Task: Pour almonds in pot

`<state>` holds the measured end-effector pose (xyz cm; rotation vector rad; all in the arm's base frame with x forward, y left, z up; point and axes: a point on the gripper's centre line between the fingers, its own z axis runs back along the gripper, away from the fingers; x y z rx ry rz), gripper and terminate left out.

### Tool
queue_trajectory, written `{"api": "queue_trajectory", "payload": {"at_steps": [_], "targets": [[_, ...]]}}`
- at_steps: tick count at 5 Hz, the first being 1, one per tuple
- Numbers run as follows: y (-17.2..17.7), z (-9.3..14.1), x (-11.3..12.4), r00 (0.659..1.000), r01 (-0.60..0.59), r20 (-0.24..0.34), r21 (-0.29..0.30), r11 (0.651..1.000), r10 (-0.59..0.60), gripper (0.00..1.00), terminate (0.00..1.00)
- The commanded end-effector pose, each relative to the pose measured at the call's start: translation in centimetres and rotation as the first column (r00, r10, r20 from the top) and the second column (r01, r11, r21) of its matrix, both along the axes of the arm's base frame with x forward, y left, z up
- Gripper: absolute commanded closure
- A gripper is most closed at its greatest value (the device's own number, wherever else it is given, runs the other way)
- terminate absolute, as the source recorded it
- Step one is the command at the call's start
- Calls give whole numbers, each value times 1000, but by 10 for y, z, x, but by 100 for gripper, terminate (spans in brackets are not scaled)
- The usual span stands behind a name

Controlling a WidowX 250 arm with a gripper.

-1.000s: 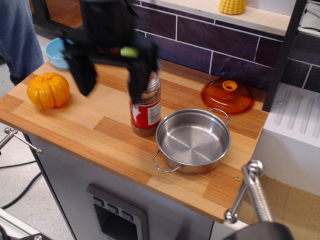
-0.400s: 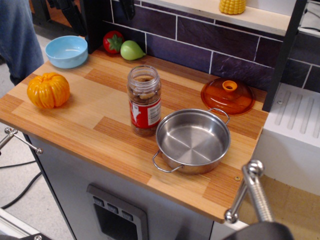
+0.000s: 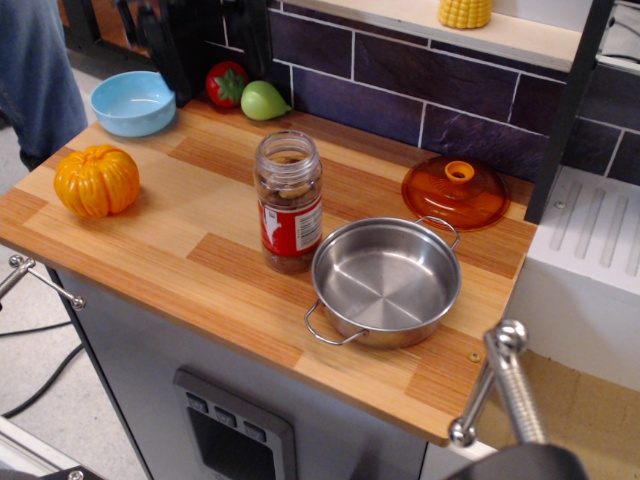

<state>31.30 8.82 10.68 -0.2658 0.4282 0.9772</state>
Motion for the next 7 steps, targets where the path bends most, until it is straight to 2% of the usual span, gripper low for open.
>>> {"api": "queue_trajectory", "payload": {"at_steps": [1,2,3,4,5,7], "targets": [[-2,-25,-10,998,-2,-71,19,1000,4,0,0],[-5,-37,-9,994,-28,-107,26,999,31,0,0],[-8,-43,-4,988,-61,-141,4,998,61,0,0],[-20,-45,-6,990,-37,-140,-49,998,29,0,0],[-31,-46,-7,992,-21,-128,-64,998,12,0,0],[-51,-46,-23,982,44,-178,-110,993,-63,0,0]]}}
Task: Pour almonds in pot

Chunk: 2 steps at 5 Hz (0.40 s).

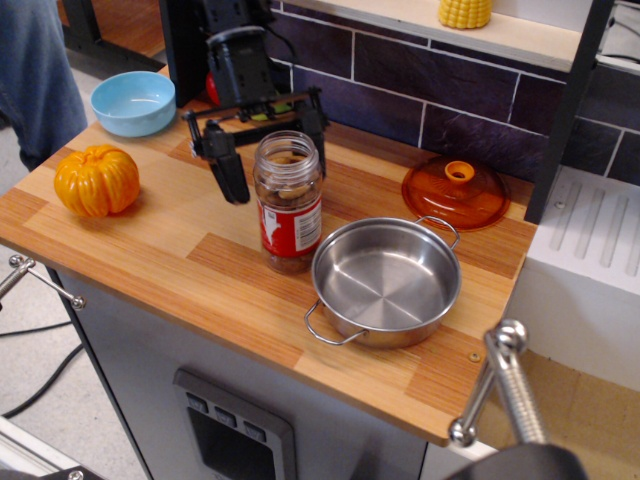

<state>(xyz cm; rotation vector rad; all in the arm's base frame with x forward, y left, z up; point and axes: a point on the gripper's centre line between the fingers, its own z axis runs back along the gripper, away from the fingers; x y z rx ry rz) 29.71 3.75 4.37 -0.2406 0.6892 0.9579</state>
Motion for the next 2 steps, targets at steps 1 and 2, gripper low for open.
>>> {"api": "queue_trajectory", "payload": {"at_steps": [1,2], "targets": [[-3,13,-15,1000,21,11,-5,1000,-21,0,0],[-9,6,-23,999,39,-25,4,999,-38,0,0]]}}
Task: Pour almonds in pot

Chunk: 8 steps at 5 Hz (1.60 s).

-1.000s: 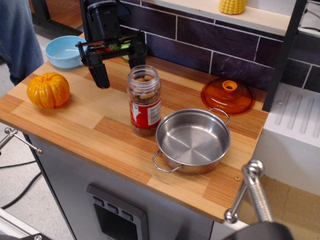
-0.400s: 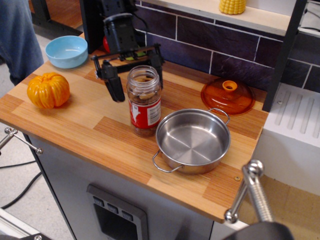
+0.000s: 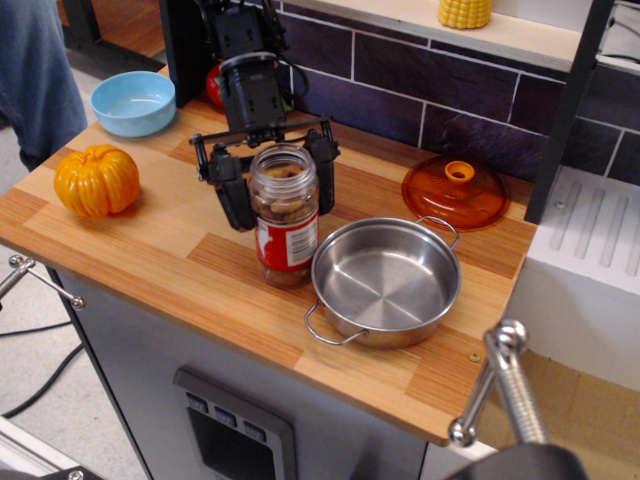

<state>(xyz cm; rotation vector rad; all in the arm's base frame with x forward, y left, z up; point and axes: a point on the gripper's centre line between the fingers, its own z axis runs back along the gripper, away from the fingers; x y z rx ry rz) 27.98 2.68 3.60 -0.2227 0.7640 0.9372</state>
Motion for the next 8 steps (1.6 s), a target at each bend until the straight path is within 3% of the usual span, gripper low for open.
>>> {"api": "queue_trajectory", "payload": {"at_steps": [1,2,3,4,5,6,8], "targets": [[0,18,-4,998,3,70,38,999,-6,100,0],[-5,34,6,992,2,125,40,999,-7,100,0],[-10,54,20,976,1,216,59,998,-13,100,0],[-24,73,32,922,9,380,175,985,-76,100,0],[-38,76,29,809,-10,561,312,950,-176,100,0],[-46,72,34,680,-48,676,426,903,-283,100,0],[-48,61,49,506,-146,755,551,821,-416,100,0]]}}
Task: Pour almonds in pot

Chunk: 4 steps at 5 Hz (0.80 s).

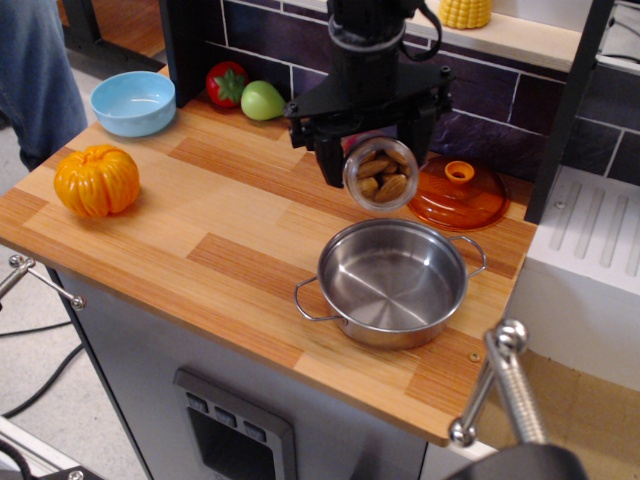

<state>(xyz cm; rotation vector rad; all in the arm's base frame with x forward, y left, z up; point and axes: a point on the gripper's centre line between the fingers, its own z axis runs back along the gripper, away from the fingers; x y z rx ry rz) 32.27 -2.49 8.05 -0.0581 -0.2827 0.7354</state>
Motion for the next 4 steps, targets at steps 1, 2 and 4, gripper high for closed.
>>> {"api": "queue_trajectory", "payload": {"at_steps": [1,2,4], "targets": [[0,17,15,961,36,270,103,994,-62,100,0],[-7,21,17,923,77,364,156,985,-130,100,0],[-25,17,2,829,114,517,220,969,-215,100,0]]}}
